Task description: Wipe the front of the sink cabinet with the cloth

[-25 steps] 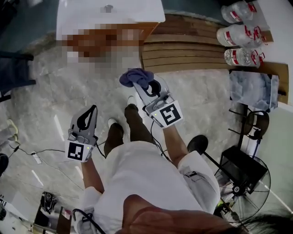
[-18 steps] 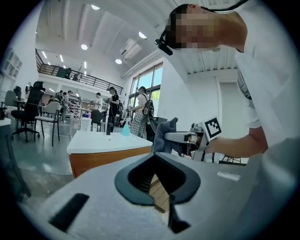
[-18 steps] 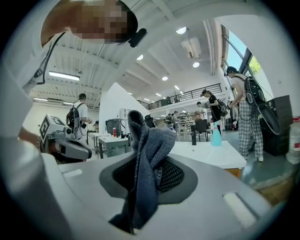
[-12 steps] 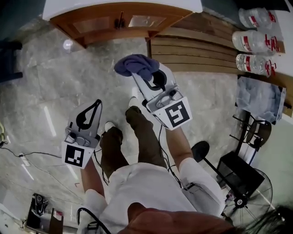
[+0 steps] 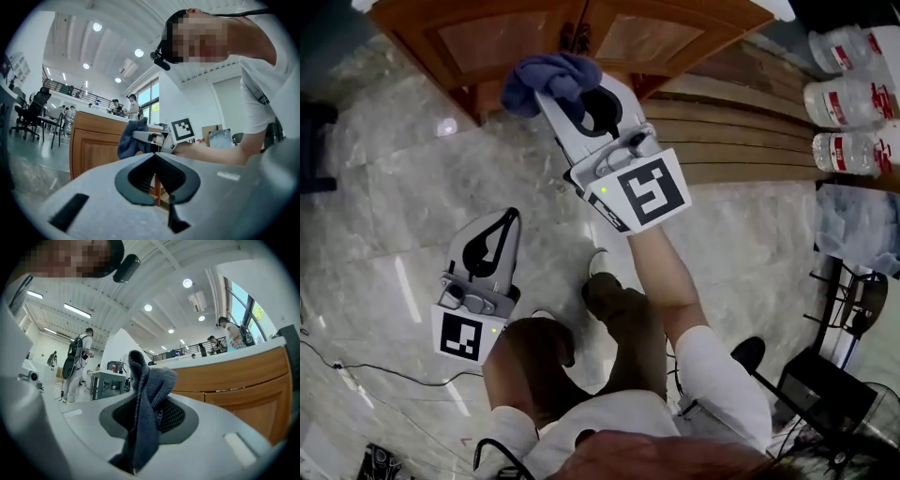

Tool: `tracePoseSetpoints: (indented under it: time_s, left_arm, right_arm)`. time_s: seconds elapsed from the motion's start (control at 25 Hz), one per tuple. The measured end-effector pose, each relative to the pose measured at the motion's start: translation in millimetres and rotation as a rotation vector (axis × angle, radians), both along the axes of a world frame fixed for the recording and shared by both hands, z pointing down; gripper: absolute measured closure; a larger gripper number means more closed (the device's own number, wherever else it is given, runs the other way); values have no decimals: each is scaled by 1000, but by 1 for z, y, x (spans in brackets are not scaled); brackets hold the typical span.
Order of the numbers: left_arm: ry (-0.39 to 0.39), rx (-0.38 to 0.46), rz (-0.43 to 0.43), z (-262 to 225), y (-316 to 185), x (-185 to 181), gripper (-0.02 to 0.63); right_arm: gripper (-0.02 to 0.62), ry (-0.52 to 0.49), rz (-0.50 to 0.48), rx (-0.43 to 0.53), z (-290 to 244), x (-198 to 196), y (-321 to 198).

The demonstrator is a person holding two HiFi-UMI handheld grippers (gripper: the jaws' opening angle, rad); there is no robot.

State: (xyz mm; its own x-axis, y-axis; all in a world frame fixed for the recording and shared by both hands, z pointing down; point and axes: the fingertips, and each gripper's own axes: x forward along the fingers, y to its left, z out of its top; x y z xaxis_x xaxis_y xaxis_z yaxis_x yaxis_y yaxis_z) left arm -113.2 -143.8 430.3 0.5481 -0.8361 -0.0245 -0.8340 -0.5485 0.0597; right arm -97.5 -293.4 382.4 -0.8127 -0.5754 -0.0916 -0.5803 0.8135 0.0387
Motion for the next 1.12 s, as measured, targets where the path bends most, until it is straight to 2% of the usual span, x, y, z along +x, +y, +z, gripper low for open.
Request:
tracePoseSetpoints:
  time_s: [0.24, 0.52, 0.72, 0.88, 1.12]
  left_arm:
    - [13, 101, -30, 64, -15, -21, 601]
    - [-20, 168, -61, 83, -8, -30, 601]
    - [-9, 187, -118, 80, -3, -55, 601]
    - [-9, 213, -151, 77, 2, -71, 601]
    - [-5, 235, -198, 72, 6, -91, 601]
  right_arm:
    - [492, 50, -31, 69, 57, -47, -22]
    - [492, 75, -20, 101, 74, -64, -29]
    - [492, 64, -32, 113, 58, -99, -40]
    - [494, 58, -46, 113, 34, -144, -50]
    - [495, 32, -7, 61, -12, -203, -68]
